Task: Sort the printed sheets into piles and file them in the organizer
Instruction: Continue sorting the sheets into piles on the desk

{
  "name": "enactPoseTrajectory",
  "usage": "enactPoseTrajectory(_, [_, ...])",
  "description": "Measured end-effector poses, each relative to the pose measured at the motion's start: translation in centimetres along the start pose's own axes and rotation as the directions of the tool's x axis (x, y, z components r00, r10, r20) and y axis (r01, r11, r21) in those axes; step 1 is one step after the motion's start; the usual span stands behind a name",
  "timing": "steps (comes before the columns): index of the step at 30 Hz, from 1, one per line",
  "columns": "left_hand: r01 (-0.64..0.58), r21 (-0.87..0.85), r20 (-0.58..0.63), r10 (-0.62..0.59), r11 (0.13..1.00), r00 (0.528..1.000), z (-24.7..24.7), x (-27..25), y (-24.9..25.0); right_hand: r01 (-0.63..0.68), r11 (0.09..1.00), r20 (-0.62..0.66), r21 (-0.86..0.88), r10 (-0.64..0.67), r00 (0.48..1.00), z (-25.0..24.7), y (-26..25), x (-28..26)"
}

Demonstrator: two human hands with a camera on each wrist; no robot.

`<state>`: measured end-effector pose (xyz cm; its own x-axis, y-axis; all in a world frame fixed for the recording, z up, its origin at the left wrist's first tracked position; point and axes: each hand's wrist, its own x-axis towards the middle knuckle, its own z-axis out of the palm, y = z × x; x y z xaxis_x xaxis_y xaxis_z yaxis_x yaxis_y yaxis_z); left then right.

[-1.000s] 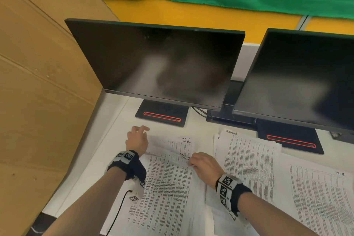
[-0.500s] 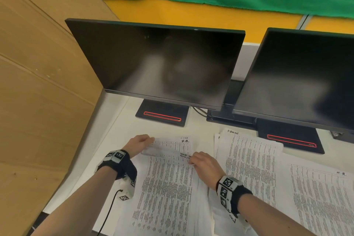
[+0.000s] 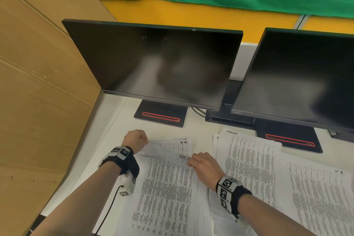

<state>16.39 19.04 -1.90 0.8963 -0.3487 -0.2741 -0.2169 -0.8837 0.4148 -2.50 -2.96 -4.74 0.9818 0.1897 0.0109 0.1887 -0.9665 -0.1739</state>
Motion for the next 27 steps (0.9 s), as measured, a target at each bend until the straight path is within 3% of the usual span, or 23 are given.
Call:
enactPoseTrajectory(5, [-0.144,0.047,-0.002,0.144,0.988,0.990,-0.7,-0.3,-0.4,0.037,0.998,0.044,-0.050,-0.035,0.998,-0.3,0.0,-0.3])
enactPoseTrajectory(10, [-0.344,0.052,-0.108,0.348,0.937,0.931,-0.1,-1.1,-0.8,0.019,0.999,0.042,-0.043,-0.017,0.999,-0.4,0.0,-0.2])
enactPoseTrajectory(14, [-0.414,0.076,-0.084,0.420,0.907,0.904,0.6,-2.0,-1.1,-0.018,1.000,0.048,-0.023,0.019,0.999,-0.6,-0.2,-0.2])
enactPoseTrajectory(20, [-0.311,0.001,-0.043,0.311,0.950,0.949,0.4,-1.9,-0.8,-0.117,0.973,-0.024,0.200,0.124,0.992,-0.7,-0.1,-0.1])
enactPoseTrajectory(27, [-0.137,-0.348,-0.072,0.120,0.927,0.990,0.7,-1.6,0.1,-0.336,0.807,0.096,0.486,0.332,0.938,-2.0,0.1,0.6])
